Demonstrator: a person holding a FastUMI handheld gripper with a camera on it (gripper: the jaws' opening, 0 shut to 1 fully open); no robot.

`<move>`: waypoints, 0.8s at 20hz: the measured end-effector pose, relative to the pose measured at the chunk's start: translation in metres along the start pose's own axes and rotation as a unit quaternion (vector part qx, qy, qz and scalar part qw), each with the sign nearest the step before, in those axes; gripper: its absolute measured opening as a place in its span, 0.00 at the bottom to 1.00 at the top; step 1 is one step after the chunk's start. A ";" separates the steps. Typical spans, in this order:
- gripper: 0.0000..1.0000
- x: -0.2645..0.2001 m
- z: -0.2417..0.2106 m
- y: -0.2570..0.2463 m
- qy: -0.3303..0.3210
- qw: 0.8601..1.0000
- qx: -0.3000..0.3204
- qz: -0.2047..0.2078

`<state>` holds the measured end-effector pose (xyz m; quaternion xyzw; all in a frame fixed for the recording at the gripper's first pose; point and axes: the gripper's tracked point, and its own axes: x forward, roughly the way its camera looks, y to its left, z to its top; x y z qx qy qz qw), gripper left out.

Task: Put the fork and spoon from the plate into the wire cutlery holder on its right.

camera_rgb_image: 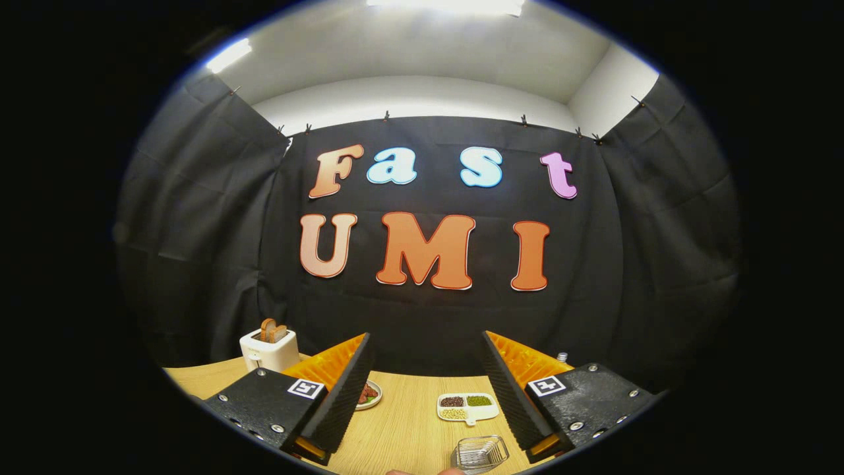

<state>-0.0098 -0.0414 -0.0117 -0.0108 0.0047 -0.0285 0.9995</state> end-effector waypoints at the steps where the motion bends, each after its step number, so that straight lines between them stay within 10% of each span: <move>1: 0.96 0.000 0.000 0.002 0.001 1.000 0.001 0.002; 16: 0.96 0.019 -0.072 0.120 0.132 0.984 0.037 0.117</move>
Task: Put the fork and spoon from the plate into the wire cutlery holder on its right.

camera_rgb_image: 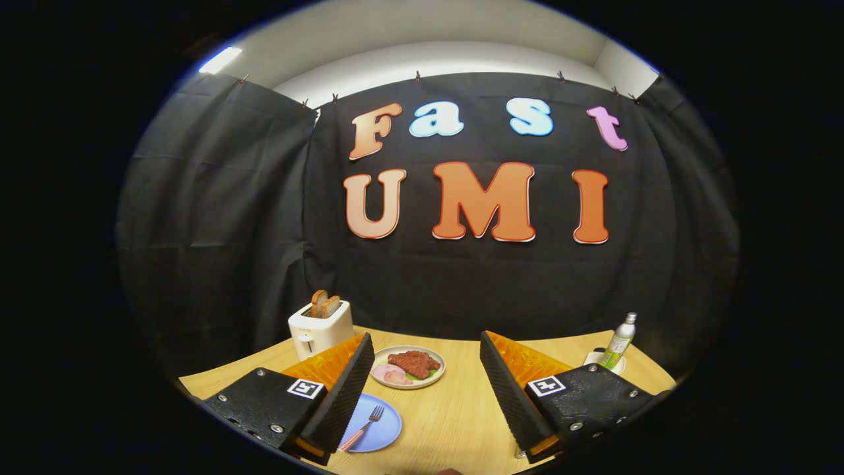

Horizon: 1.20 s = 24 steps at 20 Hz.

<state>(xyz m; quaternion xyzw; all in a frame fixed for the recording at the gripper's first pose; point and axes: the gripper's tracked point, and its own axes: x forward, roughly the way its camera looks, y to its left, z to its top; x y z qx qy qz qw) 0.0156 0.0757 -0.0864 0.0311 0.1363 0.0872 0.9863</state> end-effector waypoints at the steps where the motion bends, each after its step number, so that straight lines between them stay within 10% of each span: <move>1: 0.97 0.005 -0.008 0.008 0.018 1.000 0.007 0.010; 8: 0.97 0.033 -0.079 0.061 0.186 0.979 0.045 0.070; 24: 0.90 0.022 -0.232 0.113 0.503 0.858 0.018 0.101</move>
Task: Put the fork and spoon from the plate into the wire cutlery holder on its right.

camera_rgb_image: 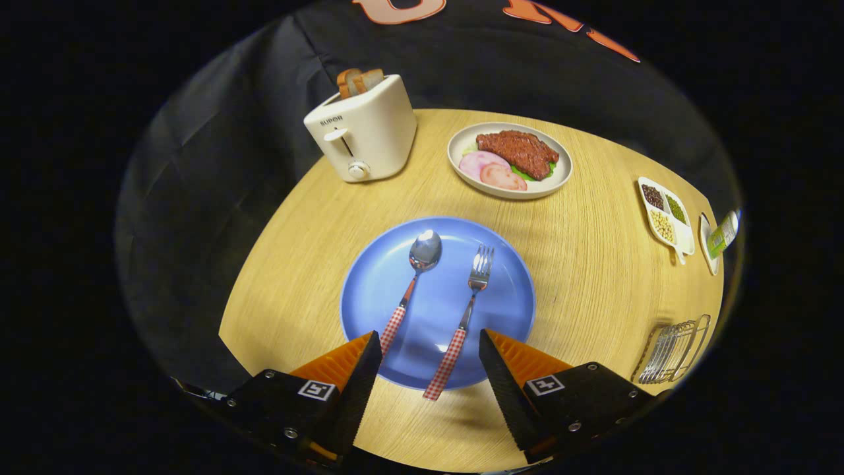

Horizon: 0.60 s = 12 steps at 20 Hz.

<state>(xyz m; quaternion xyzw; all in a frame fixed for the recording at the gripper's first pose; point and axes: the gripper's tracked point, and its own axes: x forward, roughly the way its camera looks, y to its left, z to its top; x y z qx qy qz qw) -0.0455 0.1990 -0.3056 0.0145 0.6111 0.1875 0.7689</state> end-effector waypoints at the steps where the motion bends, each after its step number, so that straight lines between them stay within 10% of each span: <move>1: 0.89 0.002 -0.004 0.003 0.013 1.000 -0.001 0.002; 12: 0.65 0.013 -0.031 0.001 0.109 0.993 -0.004 -0.033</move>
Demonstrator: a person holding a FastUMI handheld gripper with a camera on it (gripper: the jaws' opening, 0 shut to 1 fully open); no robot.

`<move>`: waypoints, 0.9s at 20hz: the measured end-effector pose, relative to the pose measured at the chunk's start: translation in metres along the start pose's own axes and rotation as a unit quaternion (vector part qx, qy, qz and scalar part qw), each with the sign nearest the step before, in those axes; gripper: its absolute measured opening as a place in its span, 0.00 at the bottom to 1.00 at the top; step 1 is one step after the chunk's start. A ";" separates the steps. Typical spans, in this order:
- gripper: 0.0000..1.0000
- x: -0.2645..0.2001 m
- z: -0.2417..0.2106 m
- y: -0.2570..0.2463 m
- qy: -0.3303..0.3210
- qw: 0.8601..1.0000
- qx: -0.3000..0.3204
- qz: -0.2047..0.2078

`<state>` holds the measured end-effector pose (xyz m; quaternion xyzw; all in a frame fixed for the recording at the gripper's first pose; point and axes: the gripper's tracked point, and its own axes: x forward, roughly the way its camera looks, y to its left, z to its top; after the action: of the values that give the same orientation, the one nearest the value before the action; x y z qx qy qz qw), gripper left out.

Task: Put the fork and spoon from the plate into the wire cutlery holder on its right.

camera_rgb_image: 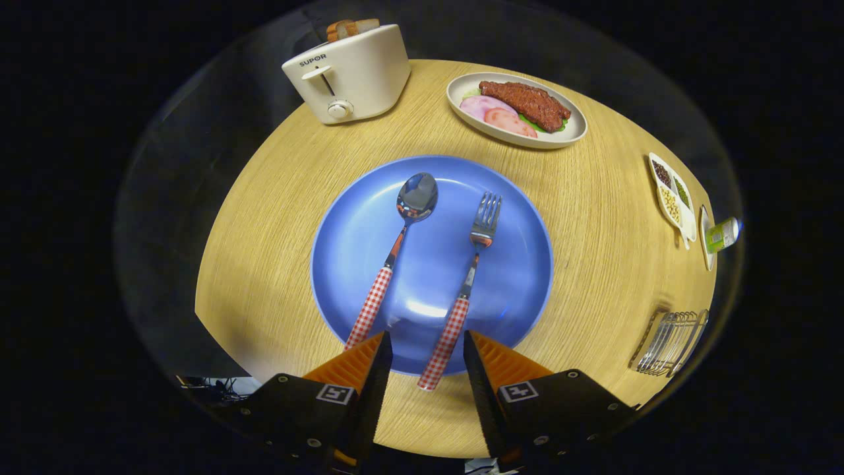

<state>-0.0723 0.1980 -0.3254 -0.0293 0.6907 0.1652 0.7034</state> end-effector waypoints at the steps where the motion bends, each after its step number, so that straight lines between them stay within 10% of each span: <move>1: 0.60 -0.001 0.000 0.004 0.006 1.000 0.003 0.006; 10: 0.11 0.003 0.001 -0.020 0.013 0.999 0.003 -0.036; 18: 0.08 -0.067 0.007 -0.069 -0.057 0.997 0.020 -0.051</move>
<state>-0.0458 0.1222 -0.2722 -0.0408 0.6505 0.1164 0.7494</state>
